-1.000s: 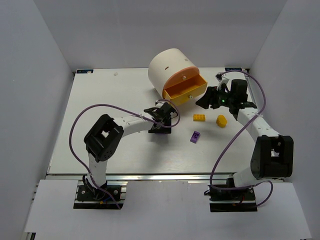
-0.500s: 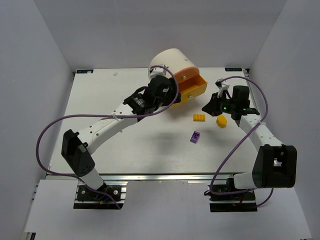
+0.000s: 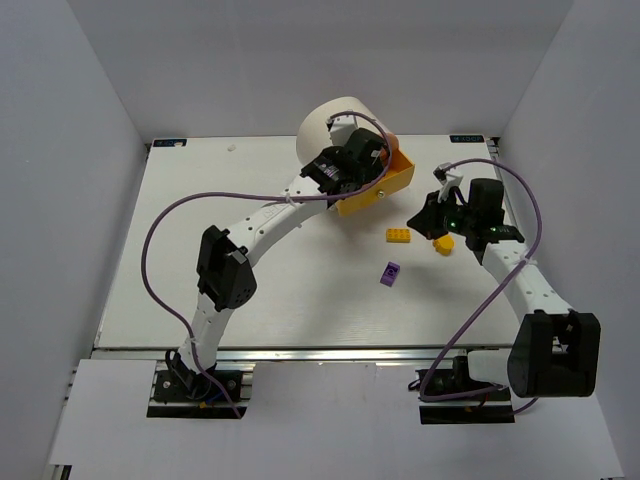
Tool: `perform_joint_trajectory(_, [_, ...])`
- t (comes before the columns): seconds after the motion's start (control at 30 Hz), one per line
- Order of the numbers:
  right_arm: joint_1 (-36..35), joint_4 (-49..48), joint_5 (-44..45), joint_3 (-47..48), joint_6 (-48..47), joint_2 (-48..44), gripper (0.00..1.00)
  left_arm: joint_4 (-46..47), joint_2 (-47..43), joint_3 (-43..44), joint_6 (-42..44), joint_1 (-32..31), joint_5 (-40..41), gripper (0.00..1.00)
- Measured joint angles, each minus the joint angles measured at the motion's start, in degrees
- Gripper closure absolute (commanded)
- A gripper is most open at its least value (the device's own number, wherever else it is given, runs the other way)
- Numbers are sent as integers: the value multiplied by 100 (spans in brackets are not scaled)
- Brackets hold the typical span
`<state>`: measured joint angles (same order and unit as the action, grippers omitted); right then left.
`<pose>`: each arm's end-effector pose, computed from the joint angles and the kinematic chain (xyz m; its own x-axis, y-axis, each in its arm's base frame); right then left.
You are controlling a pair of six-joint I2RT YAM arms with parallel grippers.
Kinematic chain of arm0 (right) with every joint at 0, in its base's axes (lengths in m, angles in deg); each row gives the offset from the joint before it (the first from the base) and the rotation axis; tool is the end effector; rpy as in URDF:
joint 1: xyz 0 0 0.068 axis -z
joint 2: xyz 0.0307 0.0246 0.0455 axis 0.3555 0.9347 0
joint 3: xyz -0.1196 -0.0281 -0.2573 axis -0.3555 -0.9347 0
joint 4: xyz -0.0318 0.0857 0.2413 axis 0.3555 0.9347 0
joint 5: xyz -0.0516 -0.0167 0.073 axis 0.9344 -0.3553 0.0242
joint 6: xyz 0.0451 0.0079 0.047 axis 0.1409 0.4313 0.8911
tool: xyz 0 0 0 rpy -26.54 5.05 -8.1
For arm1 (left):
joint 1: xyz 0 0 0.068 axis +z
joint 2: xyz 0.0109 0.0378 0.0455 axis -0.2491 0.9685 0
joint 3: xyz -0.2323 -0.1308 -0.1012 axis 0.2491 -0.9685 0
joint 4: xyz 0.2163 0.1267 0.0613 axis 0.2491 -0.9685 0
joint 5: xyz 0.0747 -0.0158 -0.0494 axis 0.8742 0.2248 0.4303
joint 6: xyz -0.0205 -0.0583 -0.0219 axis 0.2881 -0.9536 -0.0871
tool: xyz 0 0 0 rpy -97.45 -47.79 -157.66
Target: Sort the legos into containers by color
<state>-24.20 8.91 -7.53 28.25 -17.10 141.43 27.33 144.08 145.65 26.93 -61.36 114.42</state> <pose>0.2827 0.0459 0.2790 -0.4824 -0.0695 -0.8732 -0.5592 0.7918 0.2459 0.3637 -0.3514 0.3453 -0.5316 -0.3545 -0.7692 -0.0453 0.9188 -0.3921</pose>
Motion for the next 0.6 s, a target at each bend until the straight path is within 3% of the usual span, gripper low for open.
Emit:
perform_joint_trajectory(0.03, [0, 2, 2, -22, -15, -35, 96, -90, 33, 0, -26, 0, 33, 52])
perform_joint_trajectory(0.07, [2, 4, 4, -33, -20, -59, 92, -162, 55, -2, -46, 0, 72, 41])
perform_joint_trajectory(0.13, [0, 0, 0, -57, -46, -92, 75, -234, 61, -24, -83, 0, 116, 31])
perform_joint_trajectory(0.3, [0, 114, -133, -96, -232, -107, 47, -245, 59, -28, -120, 33, 138, 27])
perform_joint_trajectory(0.4, [0, 337, -376, -94, -514, -83, 38, -234, 59, -28, -125, 35, 138, 23])
perform_joint_trajectory(0.6, [-4, 916, -916, -87, -1115, 87, 36, -236, 59, -28, -122, 37, 153, 18])
